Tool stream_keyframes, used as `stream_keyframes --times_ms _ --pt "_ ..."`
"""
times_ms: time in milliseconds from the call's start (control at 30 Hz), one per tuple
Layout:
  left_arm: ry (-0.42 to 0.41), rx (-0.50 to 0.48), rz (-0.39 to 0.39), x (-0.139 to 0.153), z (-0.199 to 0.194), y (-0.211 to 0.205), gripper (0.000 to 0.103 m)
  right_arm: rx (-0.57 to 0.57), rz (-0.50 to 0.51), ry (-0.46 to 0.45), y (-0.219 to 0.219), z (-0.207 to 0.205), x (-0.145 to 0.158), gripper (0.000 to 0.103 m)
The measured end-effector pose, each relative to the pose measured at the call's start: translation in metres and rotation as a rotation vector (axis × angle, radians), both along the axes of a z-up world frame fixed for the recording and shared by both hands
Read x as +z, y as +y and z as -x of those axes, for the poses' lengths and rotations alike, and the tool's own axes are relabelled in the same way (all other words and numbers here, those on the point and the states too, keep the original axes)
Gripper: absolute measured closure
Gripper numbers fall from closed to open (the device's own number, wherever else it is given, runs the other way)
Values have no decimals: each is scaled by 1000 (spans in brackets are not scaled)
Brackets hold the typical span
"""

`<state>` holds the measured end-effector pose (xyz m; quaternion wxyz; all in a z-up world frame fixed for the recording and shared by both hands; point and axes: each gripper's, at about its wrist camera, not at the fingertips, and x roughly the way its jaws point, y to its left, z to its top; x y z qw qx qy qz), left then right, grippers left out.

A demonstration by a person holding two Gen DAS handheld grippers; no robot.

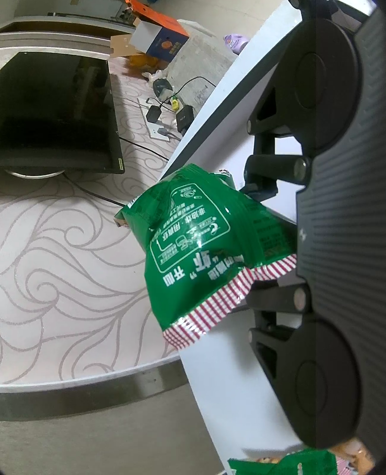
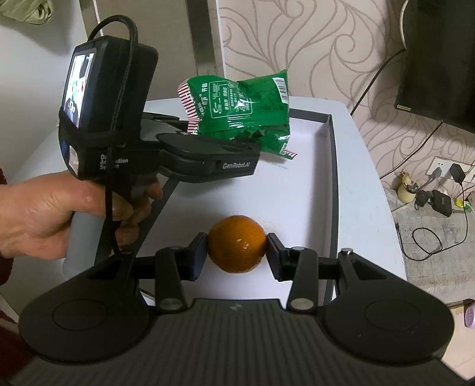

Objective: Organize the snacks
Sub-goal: 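Carry the chip bag and orange into the grey box with both grippers, then open both grippers to release the chip bag and orange in the box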

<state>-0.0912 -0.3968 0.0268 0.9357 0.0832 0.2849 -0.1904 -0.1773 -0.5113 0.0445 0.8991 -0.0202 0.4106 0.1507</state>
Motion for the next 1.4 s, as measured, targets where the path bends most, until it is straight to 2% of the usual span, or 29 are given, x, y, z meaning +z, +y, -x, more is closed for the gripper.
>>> stream_keyframes --times_ms 200,267,333,400,633,767,933,1067,1300,1400 --pt "-14 -24 -24 3 4 -8 56 -2 0 2 -1 -3 0 54" --pt "-27 -31 -28 4 7 -8 48 -4 -3 1 -2 -3 -1 54" --pt "-41 -19 -27 5 11 -6 32 -4 -5 2 -1 -3 -2 54" --pt "-63 -7 -25 8 16 -4 23 -4 -6 2 -1 -3 -3 54" --pt "-131 -28 -11 16 43 10 22 -25 -9 -5 -4 -6 -4 54" --pt "-161 -26 23 21 60 27 22 -54 -8 -5 -6 -7 -5 54" --pt "-197 -53 15 24 82 41 22 -101 -24 -17 -1 -6 -2 45" --pt "-188 -37 52 28 94 60 22 -120 -7 -27 8 0 4 39" --pt "-220 -31 51 36 118 98 22 -188 -19 -44 24 20 14 37" --pt "-230 -37 39 38 135 121 22 -222 -39 -66 33 30 23 32"
